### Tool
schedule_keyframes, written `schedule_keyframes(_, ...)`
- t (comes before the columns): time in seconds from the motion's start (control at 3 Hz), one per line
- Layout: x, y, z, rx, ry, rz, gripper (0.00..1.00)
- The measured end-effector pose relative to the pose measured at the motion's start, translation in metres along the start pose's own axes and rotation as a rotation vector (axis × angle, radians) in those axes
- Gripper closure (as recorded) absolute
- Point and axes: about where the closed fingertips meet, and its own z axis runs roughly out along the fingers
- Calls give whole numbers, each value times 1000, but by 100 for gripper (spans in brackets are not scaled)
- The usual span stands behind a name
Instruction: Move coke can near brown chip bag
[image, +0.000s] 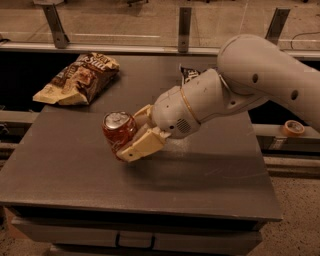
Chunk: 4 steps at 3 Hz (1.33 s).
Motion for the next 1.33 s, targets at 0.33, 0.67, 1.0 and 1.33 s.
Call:
schedule_keyframes(0.33, -2, -17, -26, 80, 13, -57, 100)
schedule_keyframes(0.67, -5, -47, -57, 143, 21, -134, 100)
schedule_keyframes(1.0, -12, -92, -76, 189, -7, -209, 100)
schedule_keyframes(1.33, -8, -141, -71, 210, -30, -243, 100)
